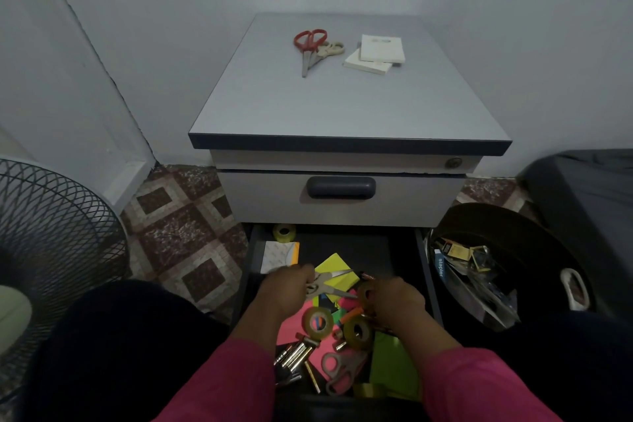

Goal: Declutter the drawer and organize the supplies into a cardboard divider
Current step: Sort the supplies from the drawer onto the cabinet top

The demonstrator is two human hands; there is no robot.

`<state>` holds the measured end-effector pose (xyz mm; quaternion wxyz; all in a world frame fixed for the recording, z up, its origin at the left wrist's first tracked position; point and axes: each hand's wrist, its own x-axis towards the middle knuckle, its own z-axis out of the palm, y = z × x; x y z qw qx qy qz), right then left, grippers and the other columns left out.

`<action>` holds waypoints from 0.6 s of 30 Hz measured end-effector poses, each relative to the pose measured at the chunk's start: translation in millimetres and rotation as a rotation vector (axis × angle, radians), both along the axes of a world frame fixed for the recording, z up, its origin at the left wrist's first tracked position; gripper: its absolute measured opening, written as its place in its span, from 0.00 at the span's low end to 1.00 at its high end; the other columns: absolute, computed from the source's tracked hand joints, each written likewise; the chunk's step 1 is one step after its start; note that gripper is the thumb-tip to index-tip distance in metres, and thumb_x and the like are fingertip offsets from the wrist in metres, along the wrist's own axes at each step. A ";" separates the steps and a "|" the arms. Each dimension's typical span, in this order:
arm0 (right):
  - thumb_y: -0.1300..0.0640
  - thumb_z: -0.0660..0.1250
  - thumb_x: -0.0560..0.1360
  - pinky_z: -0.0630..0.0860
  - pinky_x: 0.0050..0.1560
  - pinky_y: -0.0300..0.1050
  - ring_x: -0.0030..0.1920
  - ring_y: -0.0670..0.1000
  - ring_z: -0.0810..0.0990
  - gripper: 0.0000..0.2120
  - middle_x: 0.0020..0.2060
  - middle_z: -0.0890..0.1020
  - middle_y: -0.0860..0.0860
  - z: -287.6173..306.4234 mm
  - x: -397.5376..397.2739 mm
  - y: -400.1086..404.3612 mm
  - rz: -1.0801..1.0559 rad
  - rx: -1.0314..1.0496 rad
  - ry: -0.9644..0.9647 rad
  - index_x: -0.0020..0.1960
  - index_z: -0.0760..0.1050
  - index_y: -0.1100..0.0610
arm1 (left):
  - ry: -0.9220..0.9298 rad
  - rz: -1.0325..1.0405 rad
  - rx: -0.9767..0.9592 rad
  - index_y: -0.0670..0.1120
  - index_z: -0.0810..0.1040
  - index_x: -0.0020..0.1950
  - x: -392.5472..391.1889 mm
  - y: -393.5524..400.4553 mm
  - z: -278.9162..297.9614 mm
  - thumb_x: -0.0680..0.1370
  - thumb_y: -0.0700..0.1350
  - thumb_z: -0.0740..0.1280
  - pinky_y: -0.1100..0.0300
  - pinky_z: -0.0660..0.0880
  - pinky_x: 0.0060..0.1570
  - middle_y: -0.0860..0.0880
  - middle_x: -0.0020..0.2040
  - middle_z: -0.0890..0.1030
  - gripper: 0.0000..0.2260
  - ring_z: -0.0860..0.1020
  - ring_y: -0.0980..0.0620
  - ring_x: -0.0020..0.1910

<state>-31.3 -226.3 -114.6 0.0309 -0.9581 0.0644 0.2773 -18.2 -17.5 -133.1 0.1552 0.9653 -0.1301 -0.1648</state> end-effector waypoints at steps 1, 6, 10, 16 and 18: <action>0.54 0.58 0.79 0.75 0.58 0.50 0.63 0.56 0.75 0.18 0.65 0.74 0.55 -2.4 -1.6 1.4 0.004 -0.001 0.028 0.67 0.71 0.54 | 0.017 -0.010 0.030 0.48 0.74 0.58 0.7 1.3 -1.5 0.77 0.37 0.61 0.55 0.72 0.48 0.46 0.57 0.77 0.12 0.76 0.46 0.53; 0.58 0.57 0.80 0.75 0.57 0.48 0.62 0.55 0.76 0.16 0.63 0.76 0.55 -8.3 -5.0 2.7 0.043 -0.020 0.013 0.67 0.70 0.55 | 0.150 -0.017 0.031 0.46 0.78 0.61 4.4 0.5 -3.2 0.77 0.37 0.61 0.59 0.70 0.53 0.45 0.61 0.76 0.14 0.75 0.46 0.57; 0.58 0.57 0.80 0.75 0.56 0.50 0.62 0.56 0.76 0.19 0.63 0.75 0.55 -11.7 -9.4 3.9 0.032 -0.052 0.023 0.71 0.65 0.54 | 0.115 -0.041 -0.010 0.47 0.77 0.63 1.6 1.6 -2.9 0.75 0.32 0.61 0.58 0.70 0.55 0.45 0.63 0.74 0.20 0.74 0.45 0.59; 0.56 0.59 0.79 0.74 0.57 0.47 0.60 0.56 0.77 0.15 0.60 0.78 0.54 -15.6 -16.2 -1.2 -0.026 0.033 -0.014 0.65 0.71 0.53 | 0.010 -0.086 0.030 0.49 0.77 0.62 -4.0 2.0 -5.5 0.75 0.35 0.64 0.57 0.71 0.51 0.45 0.58 0.75 0.17 0.74 0.46 0.57; 0.53 0.62 0.77 0.75 0.56 0.45 0.57 0.54 0.79 0.14 0.57 0.80 0.53 -13.9 -17.4 -3.5 -0.072 0.102 -0.027 0.62 0.75 0.52 | -0.009 -0.101 0.041 0.50 0.78 0.61 -3.9 3.0 -4.2 0.75 0.38 0.67 0.57 0.70 0.50 0.46 0.57 0.76 0.16 0.74 0.47 0.57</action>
